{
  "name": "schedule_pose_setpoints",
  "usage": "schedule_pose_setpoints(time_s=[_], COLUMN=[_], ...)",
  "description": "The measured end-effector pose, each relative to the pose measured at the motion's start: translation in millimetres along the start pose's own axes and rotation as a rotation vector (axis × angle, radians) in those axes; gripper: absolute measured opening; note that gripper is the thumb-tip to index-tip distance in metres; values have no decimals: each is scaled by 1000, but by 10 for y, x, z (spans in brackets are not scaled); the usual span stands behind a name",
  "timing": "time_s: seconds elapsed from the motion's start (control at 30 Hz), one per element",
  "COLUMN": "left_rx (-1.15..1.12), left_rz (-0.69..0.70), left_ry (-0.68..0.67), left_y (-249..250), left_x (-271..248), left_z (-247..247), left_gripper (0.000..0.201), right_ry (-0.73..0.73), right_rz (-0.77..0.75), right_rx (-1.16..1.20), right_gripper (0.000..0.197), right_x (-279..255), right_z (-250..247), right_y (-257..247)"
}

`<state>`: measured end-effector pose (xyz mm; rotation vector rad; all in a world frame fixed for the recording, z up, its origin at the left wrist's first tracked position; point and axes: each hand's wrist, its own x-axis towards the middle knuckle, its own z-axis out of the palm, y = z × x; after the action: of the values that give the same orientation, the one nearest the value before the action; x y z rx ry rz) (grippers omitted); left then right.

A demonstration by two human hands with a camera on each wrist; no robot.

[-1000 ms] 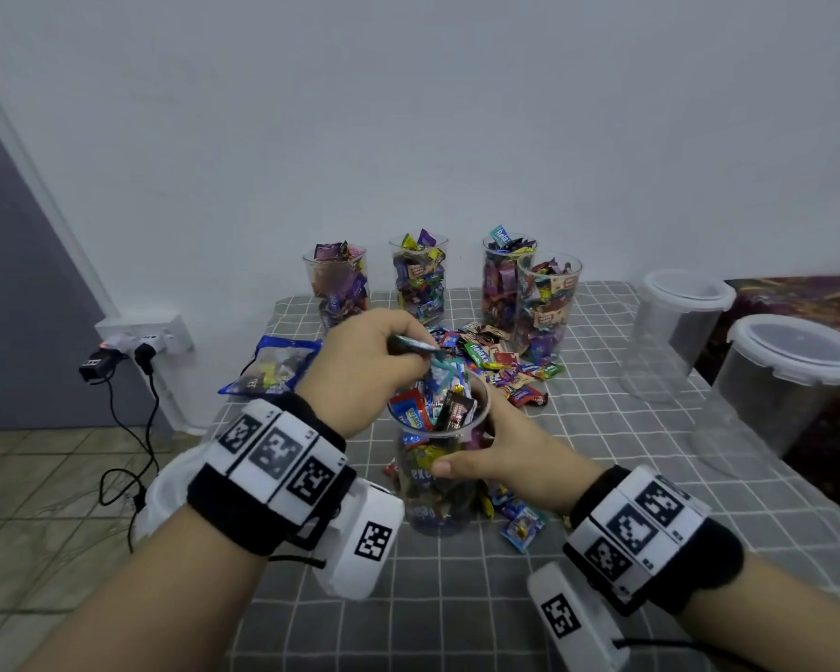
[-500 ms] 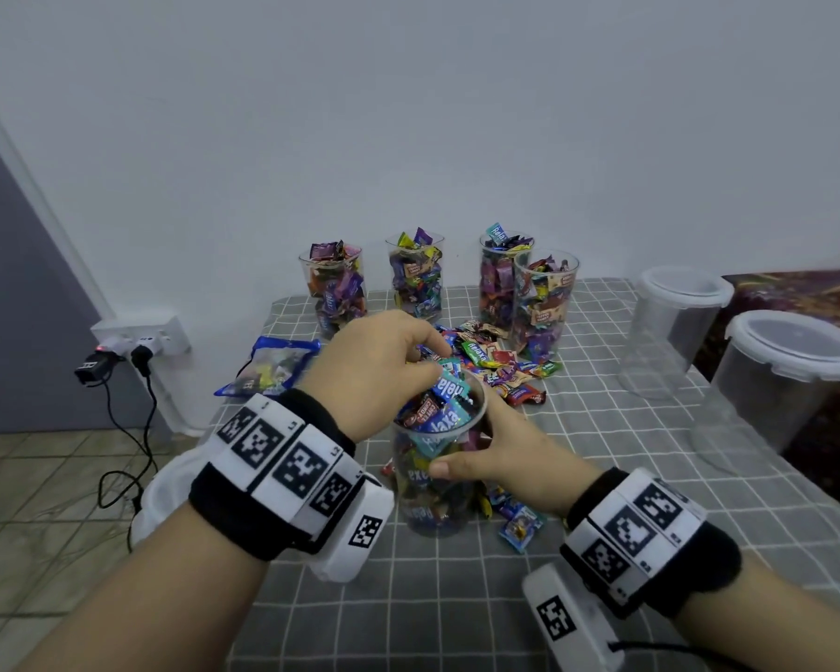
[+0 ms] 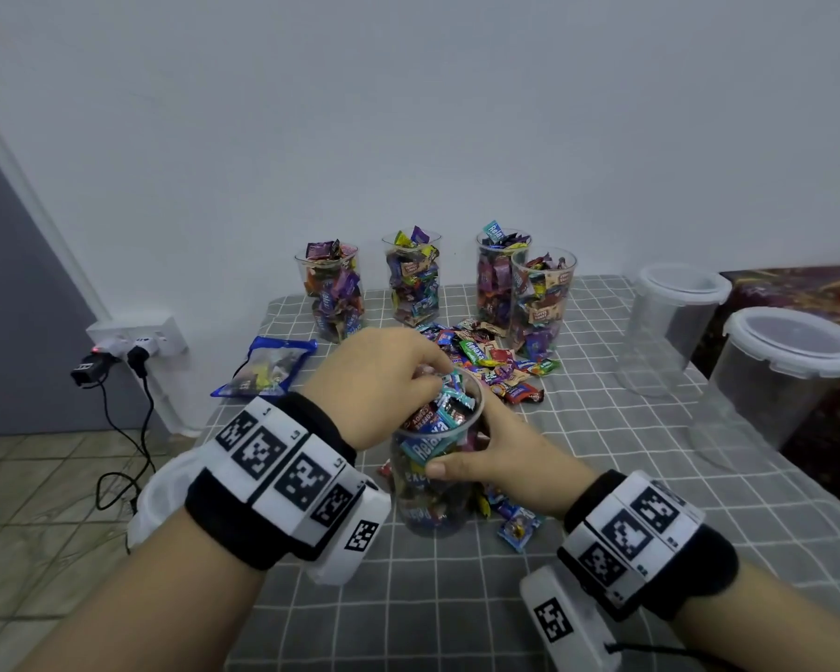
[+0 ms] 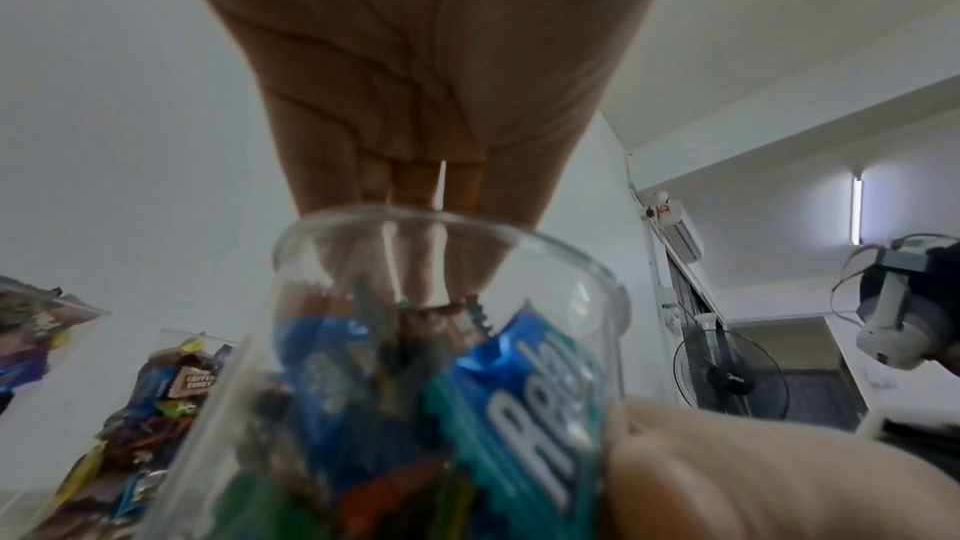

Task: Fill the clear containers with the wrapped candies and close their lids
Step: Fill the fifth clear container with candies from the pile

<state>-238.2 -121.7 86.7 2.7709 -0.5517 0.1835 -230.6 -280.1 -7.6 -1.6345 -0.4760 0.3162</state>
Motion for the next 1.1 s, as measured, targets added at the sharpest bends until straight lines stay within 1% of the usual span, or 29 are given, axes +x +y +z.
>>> schedule_pose_setpoints(time_s=[0.1,0.17,0.2,0.27,0.33,0.4,0.47,0.53,0.6,0.67,0.73,0.8,0.87,0.93,0.97,1.0,1.1], left_rx=[66,18,-43,-177,-306,-372,-394,-343,-224,-130,-58,1,14,14,36,74,189], left_rz=[11,17,17,7,-19,-54,-110,-173,-204,-209,-230,-228,-203,-196,-198,-210,-211], left_ry=[-113,-99,-55,84,231,336,364,310,244,209,129,-22,-189,-317,-367,-414,-493], left_y=[28,28,18,-30,-108,-214,-343,-453,-550,-638,-716,-780,-790,-753,-726,-694,-530], left_x=[9,9,6,2,2,-1,-6,-16,-10,2,23,69,111,134,135,137,124], left_z=[34,33,28,20,13,9,16,41,108,199,306,427,528,595,617,638,648], left_gripper=[28,27,25,23,22,22,22,24,29,35,44,60,79,89,88,82,46], right_ry=[6,6,1,-11,-47,-112,-161,-169,-157,-172,-209,-261,-334,-393,-410,-420,-434], right_rz=[-10,-9,-6,14,52,103,154,214,301,369,425,468,502,512,506,499,466], right_rx=[11,13,6,-29,-126,-332,-563,-790,-972,-1092,-1172,-1229,-1266,-1281,-1290,-1296,-1320], right_gripper=[92,90,89,86,86,90,87,82,81,83,90,100,105,108,109,110,111], right_x=[-6,-11,-10,-6,-5,-25,-68,-110,-134,-135,-123,-112,-99,-83,-76,-70,-47], right_z=[2,10,13,-5,-71,-166,-274,-382,-489,-568,-613,-622,-598,-553,-527,-500,-446], right_y=[7,-1,-6,-25,-64,-114,-165,-191,-194,-188,-163,-137,-116,-89,-72,-52,24])
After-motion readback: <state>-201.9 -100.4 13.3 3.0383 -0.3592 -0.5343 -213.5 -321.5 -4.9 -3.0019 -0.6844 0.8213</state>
